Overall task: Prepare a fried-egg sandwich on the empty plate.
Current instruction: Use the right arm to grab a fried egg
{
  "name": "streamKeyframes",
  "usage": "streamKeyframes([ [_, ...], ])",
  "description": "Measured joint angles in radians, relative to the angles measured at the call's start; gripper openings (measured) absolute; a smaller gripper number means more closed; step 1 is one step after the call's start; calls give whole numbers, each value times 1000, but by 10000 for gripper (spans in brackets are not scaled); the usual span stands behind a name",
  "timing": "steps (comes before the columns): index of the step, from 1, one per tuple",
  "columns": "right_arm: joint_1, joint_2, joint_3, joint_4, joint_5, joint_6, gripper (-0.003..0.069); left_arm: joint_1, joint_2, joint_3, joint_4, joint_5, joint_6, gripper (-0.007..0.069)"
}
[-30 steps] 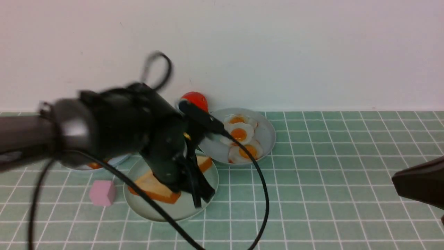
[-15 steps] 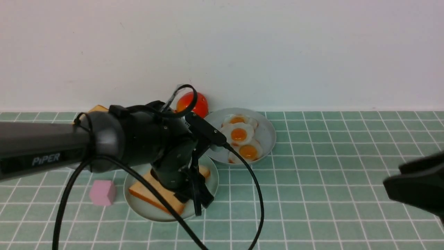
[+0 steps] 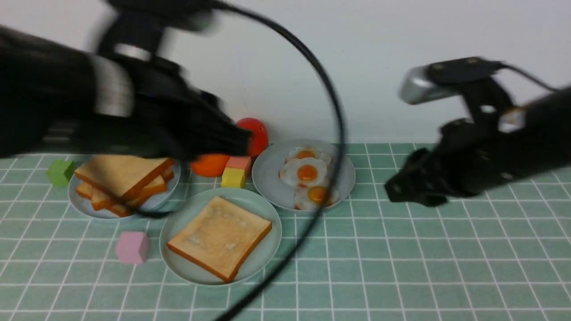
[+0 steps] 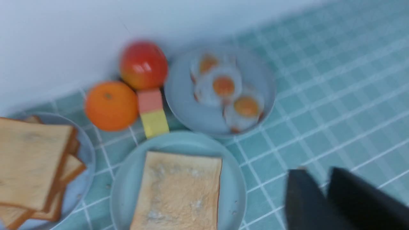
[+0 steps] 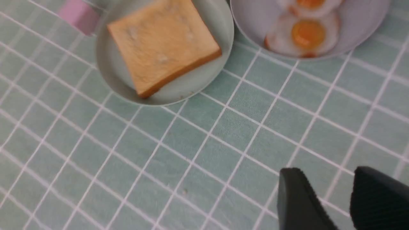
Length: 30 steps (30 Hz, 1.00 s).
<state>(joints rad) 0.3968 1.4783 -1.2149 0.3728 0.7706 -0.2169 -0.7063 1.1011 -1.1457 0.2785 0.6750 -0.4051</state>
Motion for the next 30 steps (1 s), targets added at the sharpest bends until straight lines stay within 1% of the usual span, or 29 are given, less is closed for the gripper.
streamKeyframes([
  [1,-22,60,-47,21,11,-13,260,0,-59,28,0,0,-6,2],
  [2,-41,108,-84,51,21,-25,259,0,-117,61,0,-4,-11,-13],
  [3,-46,119,-94,51,21,-28,258,0,-129,61,0,-5,-12,-13],
  [5,-97,233,-185,129,49,-76,258,0,-230,140,-1,-18,-29,-13],
  [7,-148,363,-280,259,79,-133,260,0,-366,254,0,-39,-77,-13],
  [10,-180,526,-389,398,94,-161,282,0,-482,373,27,-85,-134,-13],
  [13,-182,655,-490,471,105,-166,320,0,-531,467,86,-136,-185,-13],
  [14,-182,663,-498,471,105,-166,323,0,-533,471,90,-139,-192,-13],
  [15,-182,726,-563,484,111,-161,344,0,-535,493,102,-169,-216,-13],
  [19,-186,842,-684,484,109,-120,382,0,-534,508,113,-255,-248,-13],
  [23,-187,905,-770,472,82,-94,391,0,-533,508,115,-320,-252,-13],
  [30,-186,965,-813,469,24,-72,392,0,-533,508,117,-326,-252,-13],
])
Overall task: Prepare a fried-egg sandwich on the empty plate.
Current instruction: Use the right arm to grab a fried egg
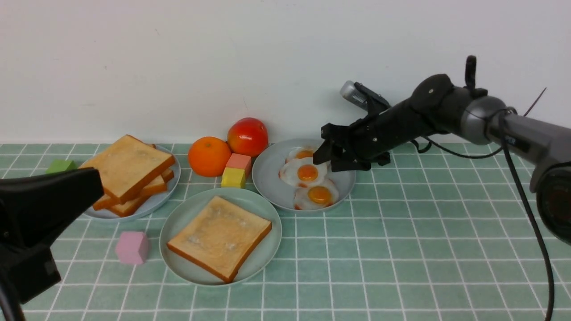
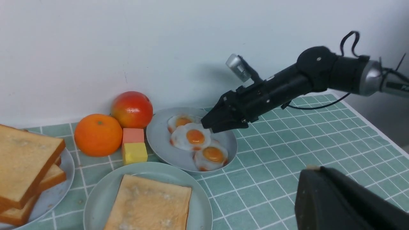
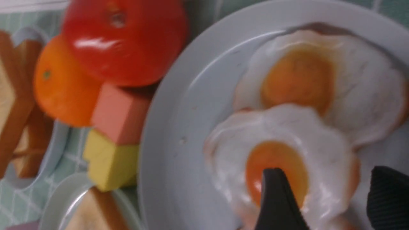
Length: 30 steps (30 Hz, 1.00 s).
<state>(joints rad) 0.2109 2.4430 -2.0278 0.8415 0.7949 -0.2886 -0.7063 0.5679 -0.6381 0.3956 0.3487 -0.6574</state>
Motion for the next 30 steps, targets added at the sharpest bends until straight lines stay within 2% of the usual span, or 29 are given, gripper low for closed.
streamKeyframes([
  [9,12,6,-2,-7,-68,1,392,0,0,0,0,0,0,-13],
  [24,32,29,-12,-15,-83,3,388,0,0,0,-11,-2,0,-13],
  [28,31,31,-12,-16,-86,3,345,0,0,1,-11,-2,0,-13],
  [30,30,32,-12,-27,-91,3,269,0,0,1,-12,-2,0,-13],
])
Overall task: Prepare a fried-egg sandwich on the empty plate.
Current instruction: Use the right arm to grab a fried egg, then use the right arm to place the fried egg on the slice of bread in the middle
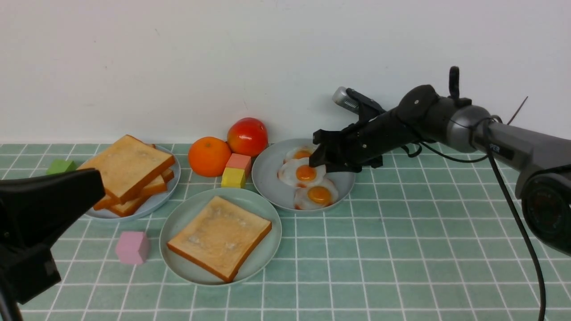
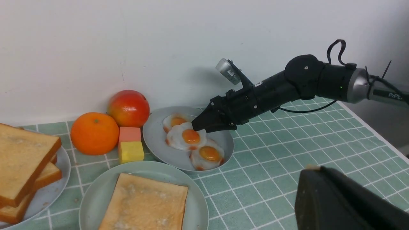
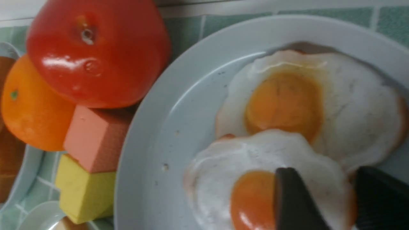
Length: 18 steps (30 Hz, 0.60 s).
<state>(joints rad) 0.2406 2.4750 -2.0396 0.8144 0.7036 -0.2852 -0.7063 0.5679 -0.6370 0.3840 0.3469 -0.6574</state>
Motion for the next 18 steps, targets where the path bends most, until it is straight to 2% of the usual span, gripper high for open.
streamKeyframes([
  [2,0,0,0,-5,-2,0,234,0,0,0,0,0,0,-13],
  [3,0,0,0,-11,-2,0,165,0,0,0,0,0,0,-13],
  [10,0,-23,0,-23,23,0,137,0,0,2,14,21,0,-13],
  [11,0,-57,3,-29,56,-13,99,0,0,2,32,49,0,-13],
  [13,0,-97,4,-37,91,-35,70,0,0,2,48,79,0,-13],
  [18,0,-255,6,-46,218,-94,68,0,0,5,114,169,0,-11],
])
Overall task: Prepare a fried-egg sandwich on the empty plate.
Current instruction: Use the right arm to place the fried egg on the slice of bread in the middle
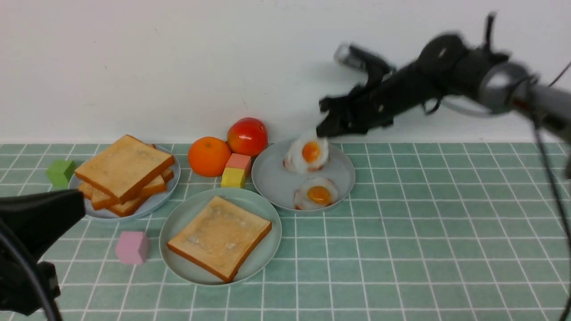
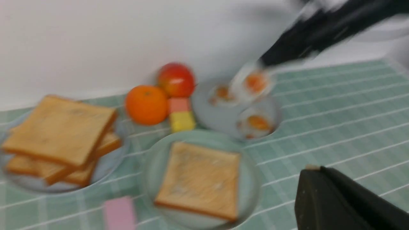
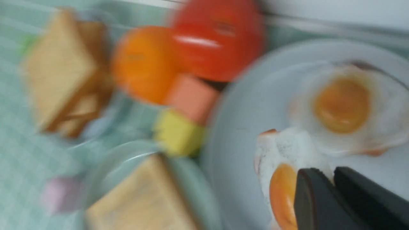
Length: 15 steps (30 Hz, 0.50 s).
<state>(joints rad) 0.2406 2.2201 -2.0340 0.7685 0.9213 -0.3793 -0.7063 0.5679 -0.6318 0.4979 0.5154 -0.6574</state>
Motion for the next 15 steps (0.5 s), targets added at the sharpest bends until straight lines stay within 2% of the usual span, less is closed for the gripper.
streamKeyframes([
  [5,21,-71,-4,58,139,-24,68,0,0,0,29,62,0,-10],
  [6,52,-66,5,92,195,-32,68,0,0,0,31,82,0,-10],
  [15,212,37,92,226,149,-62,68,0,0,0,32,109,0,-3],
])
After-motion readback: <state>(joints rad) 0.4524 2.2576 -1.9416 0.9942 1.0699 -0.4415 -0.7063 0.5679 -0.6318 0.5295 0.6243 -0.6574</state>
